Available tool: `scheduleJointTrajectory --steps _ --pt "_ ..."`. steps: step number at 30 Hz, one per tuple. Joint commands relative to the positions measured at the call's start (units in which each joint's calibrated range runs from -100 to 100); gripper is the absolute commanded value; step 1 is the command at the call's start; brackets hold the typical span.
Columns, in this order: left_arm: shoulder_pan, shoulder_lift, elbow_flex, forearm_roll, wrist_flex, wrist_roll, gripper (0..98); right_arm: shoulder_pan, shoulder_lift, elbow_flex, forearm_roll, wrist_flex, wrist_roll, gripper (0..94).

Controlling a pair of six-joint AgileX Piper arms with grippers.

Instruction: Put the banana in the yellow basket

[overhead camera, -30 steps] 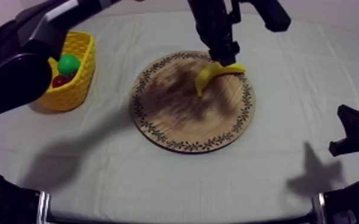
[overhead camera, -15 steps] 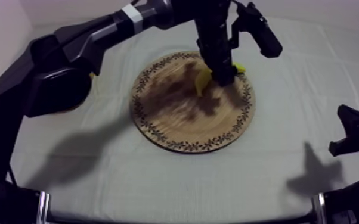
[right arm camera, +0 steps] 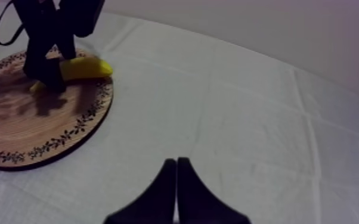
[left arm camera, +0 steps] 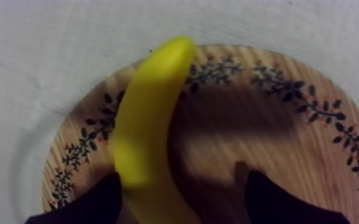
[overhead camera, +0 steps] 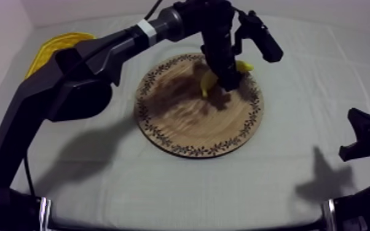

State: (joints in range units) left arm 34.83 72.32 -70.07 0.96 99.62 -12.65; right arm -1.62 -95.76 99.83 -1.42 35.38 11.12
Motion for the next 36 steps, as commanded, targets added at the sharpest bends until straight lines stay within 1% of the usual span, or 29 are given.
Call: scheduleJointTrajectory --steps 1,9,13,16,21,23,25,30,36 --pt "-0.13 0.78 -1.03 -0.03 0.13 0.05 76.5 0.01 0.0 0.05 -0.02 0.02 0.0 0.2" --pt "-0.33 1.82 -2.35 -0.05 0.13 0.12 77.8 0.01 0.0 0.05 -0.02 0.02 -0.01 0.2" --pt "-0.49 2.28 -2.53 -0.11 0.13 0.19 75.4 0.01 0.0 0.05 -0.02 0.02 -0.01 0.2" --pt "-0.59 2.85 -2.64 0.12 0.06 0.42 69.2 0.01 0.0 0.05 -0.02 0.02 -0.01 0.2" --pt "-0.61 3.33 -2.87 0.22 -1.03 0.89 47.0 0.01 0.0 0.05 -0.02 0.02 -0.01 0.2" --pt "-0.58 3.25 -2.86 0.11 -1.42 1.08 40.3 0.01 0.0 0.05 -0.02 0.02 -0.01 0.2" --pt "-0.57 3.05 -2.84 0.07 -1.88 1.31 35.8 0.01 0.0 0.05 -0.02 0.02 -0.01 0.2" --pt "-0.66 2.36 -2.69 -0.07 -2.54 1.63 30.2 0.01 0.0 0.05 -0.02 0.02 -0.01 0.2" --pt "-0.8 0.08 -0.6 -0.38 -3.27 1.93 28.6 0.01 0.0 0.05 -0.02 0.02 -0.01 0.2"
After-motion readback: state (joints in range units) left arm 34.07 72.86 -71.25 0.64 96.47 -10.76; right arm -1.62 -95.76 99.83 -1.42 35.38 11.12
